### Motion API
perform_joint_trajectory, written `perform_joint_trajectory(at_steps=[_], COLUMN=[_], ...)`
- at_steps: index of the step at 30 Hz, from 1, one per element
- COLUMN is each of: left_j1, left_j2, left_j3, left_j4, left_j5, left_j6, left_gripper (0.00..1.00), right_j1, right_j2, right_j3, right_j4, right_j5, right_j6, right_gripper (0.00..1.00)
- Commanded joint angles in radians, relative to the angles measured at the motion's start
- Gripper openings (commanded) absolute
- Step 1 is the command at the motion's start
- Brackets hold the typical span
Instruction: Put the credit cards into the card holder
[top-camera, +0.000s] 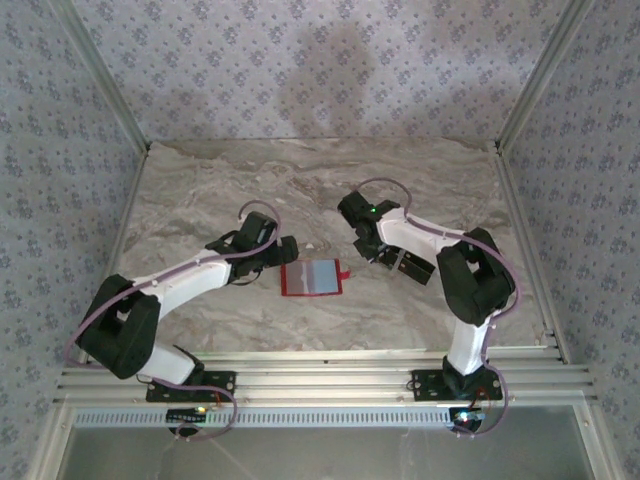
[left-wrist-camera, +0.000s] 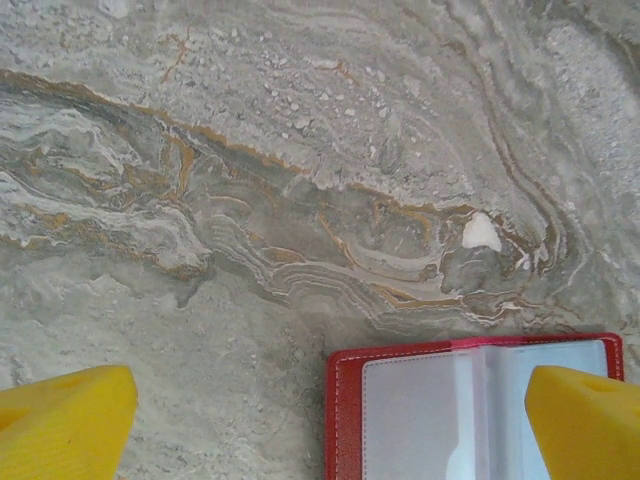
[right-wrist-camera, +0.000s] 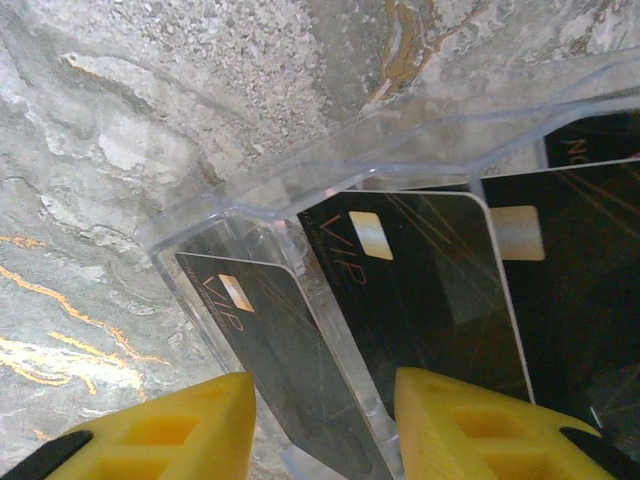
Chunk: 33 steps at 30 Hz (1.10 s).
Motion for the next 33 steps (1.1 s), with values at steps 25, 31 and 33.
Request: perform_joint_trajectory(at_steps=[25, 31, 33], left_j1=[-0.006, -0.006, -0.006], left_j2=[0.001, 0.012, 0.017], left_j3=[0.034, 0.045, 0.048], left_j4=[-0.005, -0.007, -0.007], left_j5=[-0.014, -0.007, -0.005], left_j6=[0.030, 0.029, 0.029], left_gripper=[1.00, 1.00, 1.00], right_j1=[0.001, 0.001, 0.000], right_j2=[0.007, 0.005, 0.005], right_j3=[0.048, 0.069, 0.078], right_j4=[-0.090, -0.111, -0.119], right_j5=[-0.062, -0.077, -0.079], right_j6=[-0.037, -0.051, -0.055], right_gripper=[0.12, 0.10, 0.05])
